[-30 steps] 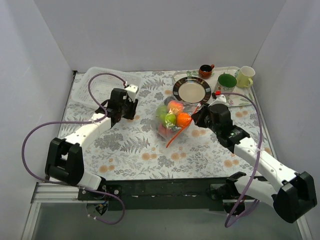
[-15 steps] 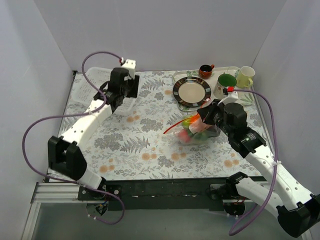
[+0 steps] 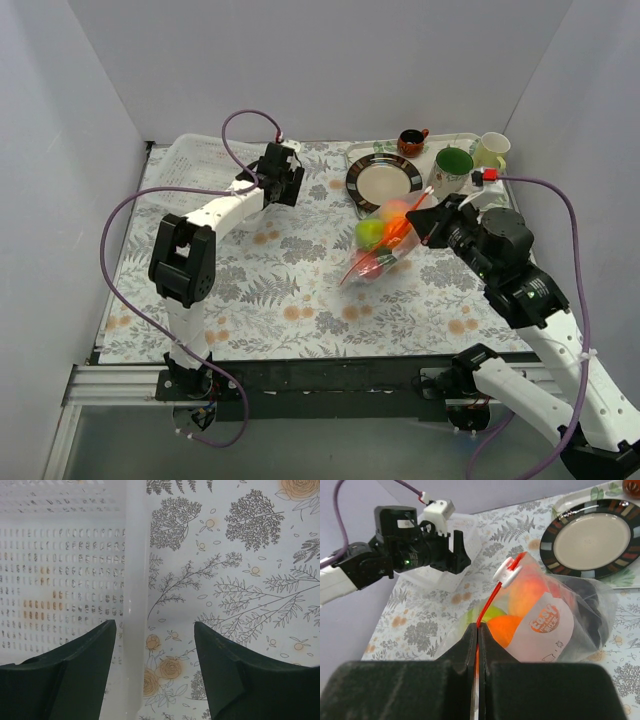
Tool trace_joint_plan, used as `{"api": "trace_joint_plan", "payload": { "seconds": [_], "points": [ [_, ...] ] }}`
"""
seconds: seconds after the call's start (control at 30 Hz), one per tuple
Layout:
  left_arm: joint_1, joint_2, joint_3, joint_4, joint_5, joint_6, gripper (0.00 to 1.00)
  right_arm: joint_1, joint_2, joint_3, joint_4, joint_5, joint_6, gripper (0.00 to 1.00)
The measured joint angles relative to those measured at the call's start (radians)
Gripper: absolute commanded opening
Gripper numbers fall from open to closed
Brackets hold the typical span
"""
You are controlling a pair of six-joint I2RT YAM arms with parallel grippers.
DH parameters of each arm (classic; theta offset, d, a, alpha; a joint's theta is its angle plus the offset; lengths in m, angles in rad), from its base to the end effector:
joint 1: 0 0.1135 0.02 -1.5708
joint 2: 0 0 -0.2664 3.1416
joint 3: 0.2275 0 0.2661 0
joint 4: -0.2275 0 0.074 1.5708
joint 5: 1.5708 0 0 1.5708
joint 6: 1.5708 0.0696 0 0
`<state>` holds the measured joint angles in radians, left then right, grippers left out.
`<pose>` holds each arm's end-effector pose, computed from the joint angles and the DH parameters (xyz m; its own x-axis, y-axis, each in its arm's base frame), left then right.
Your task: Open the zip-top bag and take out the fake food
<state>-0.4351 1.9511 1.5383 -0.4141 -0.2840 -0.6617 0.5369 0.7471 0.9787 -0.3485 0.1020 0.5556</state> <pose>0.4397 -0.1829 0.2082 -0.6693 -0.3393 -0.6609 -0.2265 0.9405 -0.2534 0.1801 0.0989 0.3957 -0.3077 0.4275 -0.8500 -0.3056 0.8017 0.5138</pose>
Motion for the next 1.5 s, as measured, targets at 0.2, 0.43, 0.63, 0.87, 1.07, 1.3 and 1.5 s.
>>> {"api": "trace_joint_plan", "payload": {
  "seconds": [0.2, 0.43, 0.63, 0.87, 1.07, 1.3, 1.5],
  "points": [
    [-0.002, 0.0, -0.025, 0.063, -0.025, 0.068, 0.48, 0.0, -0.034, 0.082, -0.051, 0.0, -0.018, 0.01],
    [-0.032, -0.025, -0.191, 0.134, -0.002, 0.172, 0.22, 0.0, -0.04, 0.18, -0.108, 0.008, -0.043, 0.01],
    [-0.075, -0.141, -0.322, 0.145, 0.06, 0.221, 0.04, 0.0, -0.044, 0.241, -0.133, 0.03, -0.071, 0.01],
    [-0.171, -0.407, -0.499, -0.042, 0.225, 0.255, 0.13, 0.0, -0.047, 0.276, -0.174, 0.066, -0.1, 0.01],
    [-0.229, -0.671, -0.568, -0.285, 0.55, 0.33, 0.29, 0.0, -0.019, 0.293, -0.181, 0.089, -0.127, 0.01],
    [-0.285, -0.702, -0.624, -0.436, 0.743, 0.422, 0.37, 0.0, 0.046, 0.336, -0.182, 0.117, -0.149, 0.01],
    [-0.431, -0.658, -0.648, -0.451, 0.764, 0.454, 0.76, 0.0, 0.068, 0.338, -0.18, 0.141, -0.148, 0.01]
  ]
}}
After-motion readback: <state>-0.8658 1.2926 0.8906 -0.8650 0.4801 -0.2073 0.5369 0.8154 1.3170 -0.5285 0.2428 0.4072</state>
